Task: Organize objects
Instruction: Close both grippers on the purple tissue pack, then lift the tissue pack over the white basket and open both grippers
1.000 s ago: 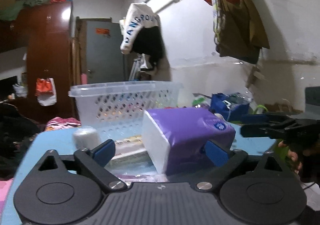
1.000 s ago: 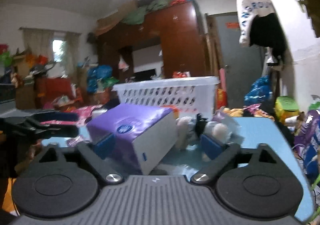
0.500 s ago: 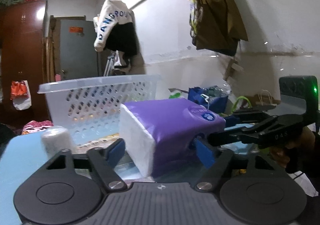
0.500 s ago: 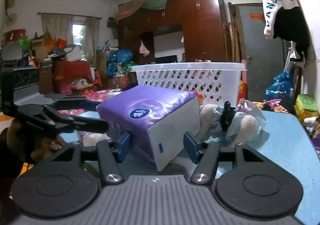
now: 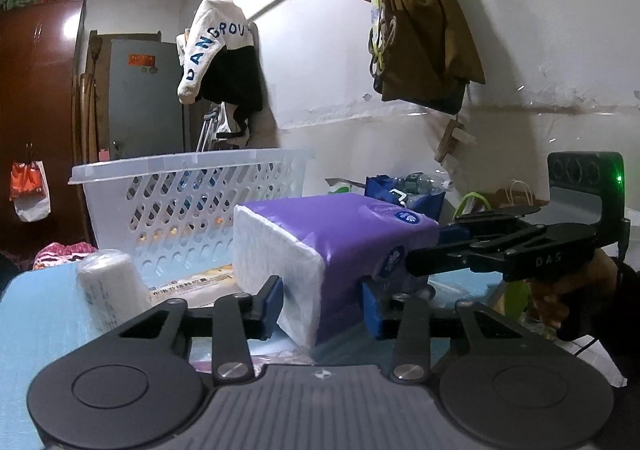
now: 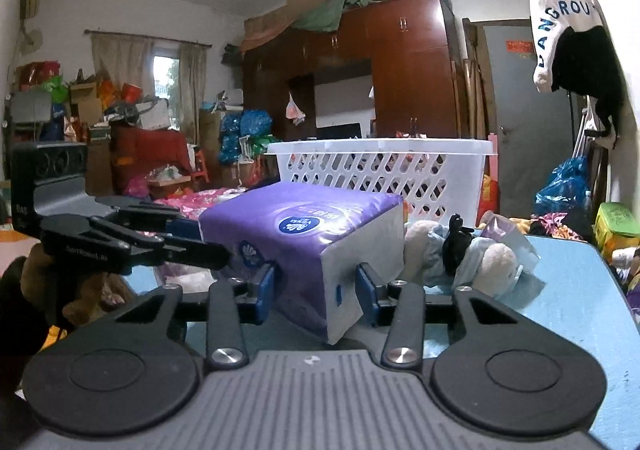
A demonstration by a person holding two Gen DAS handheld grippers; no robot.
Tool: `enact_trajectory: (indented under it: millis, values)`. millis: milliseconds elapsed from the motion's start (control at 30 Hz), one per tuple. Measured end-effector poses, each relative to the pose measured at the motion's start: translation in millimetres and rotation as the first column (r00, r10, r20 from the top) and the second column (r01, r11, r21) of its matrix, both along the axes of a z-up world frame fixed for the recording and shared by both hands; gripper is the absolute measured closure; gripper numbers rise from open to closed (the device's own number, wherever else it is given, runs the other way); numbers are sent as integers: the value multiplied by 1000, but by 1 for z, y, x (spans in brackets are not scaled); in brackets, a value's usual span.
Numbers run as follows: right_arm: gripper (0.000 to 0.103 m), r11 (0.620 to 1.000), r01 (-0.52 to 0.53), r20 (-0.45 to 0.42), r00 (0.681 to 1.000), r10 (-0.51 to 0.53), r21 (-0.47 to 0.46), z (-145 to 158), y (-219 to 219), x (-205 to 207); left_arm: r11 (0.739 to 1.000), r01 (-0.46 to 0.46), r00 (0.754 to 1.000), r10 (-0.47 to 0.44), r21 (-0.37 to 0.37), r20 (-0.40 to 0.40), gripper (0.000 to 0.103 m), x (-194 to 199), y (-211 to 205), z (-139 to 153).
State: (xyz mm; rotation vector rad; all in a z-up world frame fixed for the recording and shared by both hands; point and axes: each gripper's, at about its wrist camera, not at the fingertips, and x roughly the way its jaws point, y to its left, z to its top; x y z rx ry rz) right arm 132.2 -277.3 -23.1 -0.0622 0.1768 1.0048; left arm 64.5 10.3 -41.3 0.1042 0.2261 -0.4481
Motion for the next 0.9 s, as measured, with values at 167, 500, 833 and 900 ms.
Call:
enact_trajectory:
  millis: [167, 500, 833, 900]
  values:
    - [58, 1000, 8, 28, 1000, -8, 6, 3, 0, -5, 1000, -6, 1000, 6, 12, 28, 60, -7, -2, 1]
    - [59, 1000, 16, 158, 987, -19, 20, 51, 2, -16, 998, -31, 989, 23, 51, 146, 60, -27, -11, 34]
    - [59, 998, 27, 243, 970, -13, -54, 147, 52, 61, 994, -92, 972, 75, 66, 222, 60, 38, 3, 135]
    - [59, 997, 24, 210, 978, -10, -67, 152, 66, 89, 991, -109, 973, 92, 74, 210, 60, 64, 9, 147]
